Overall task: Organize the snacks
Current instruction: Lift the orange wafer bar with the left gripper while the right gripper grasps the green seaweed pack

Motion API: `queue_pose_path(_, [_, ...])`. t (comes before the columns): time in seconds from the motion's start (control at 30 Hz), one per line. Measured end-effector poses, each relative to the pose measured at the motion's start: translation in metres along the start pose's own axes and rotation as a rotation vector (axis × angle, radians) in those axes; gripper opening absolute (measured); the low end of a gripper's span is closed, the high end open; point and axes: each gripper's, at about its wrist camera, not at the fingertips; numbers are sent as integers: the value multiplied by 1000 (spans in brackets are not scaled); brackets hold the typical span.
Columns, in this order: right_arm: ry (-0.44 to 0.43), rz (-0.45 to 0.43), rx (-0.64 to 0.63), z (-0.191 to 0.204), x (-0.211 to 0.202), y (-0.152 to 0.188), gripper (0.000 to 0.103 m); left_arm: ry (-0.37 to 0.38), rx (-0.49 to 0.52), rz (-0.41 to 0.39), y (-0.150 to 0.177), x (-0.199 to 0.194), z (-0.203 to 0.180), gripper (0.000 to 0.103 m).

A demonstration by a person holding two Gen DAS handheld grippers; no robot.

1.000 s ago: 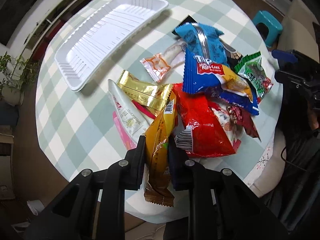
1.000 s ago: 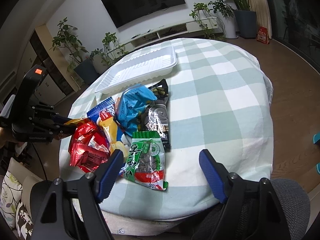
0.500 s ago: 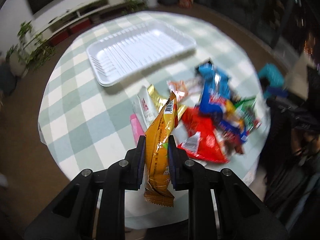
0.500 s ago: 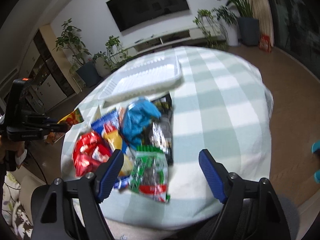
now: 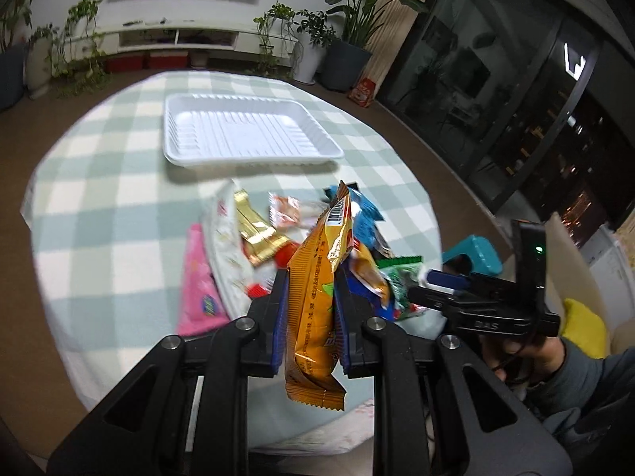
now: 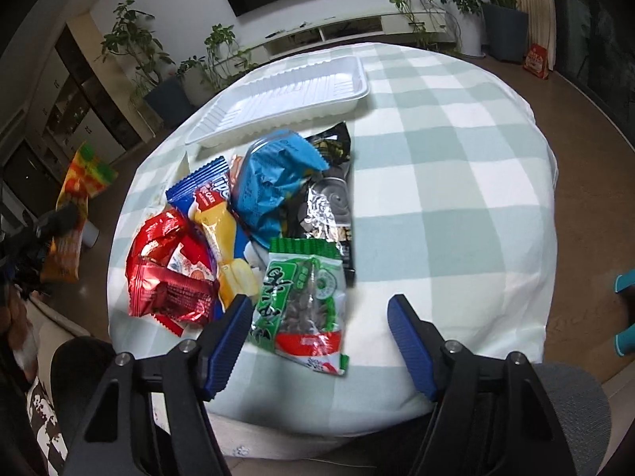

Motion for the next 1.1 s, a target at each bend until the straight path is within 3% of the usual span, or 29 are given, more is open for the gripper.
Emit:
queue_pose_path(0.23, [39, 31, -30, 6, 17, 2, 72, 54, -40, -14, 16, 8, -2, 18])
queue_pose_path(0.47, [19, 34, -37, 4, 17, 2, 40, 74, -65, -21, 22, 11, 0, 18])
queue_pose_path(0.6, [6, 25, -22, 2, 13, 3, 35, 75, -82, -26, 24, 13, 7, 18])
queue_pose_path(0.87, [-28, -2, 35, -7, 1, 3, 31, 79, -113, -43, 30, 10, 15, 18])
queue_pose_path(1.1, [-83, -110, 133, -28, -27, -10, 31, 84, -131, -65, 31, 3, 20, 18])
Point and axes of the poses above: each gripper's, at about its wrist camera, not at the fingertips, and x roughly the way its jaws point, z to its left, y to its underside
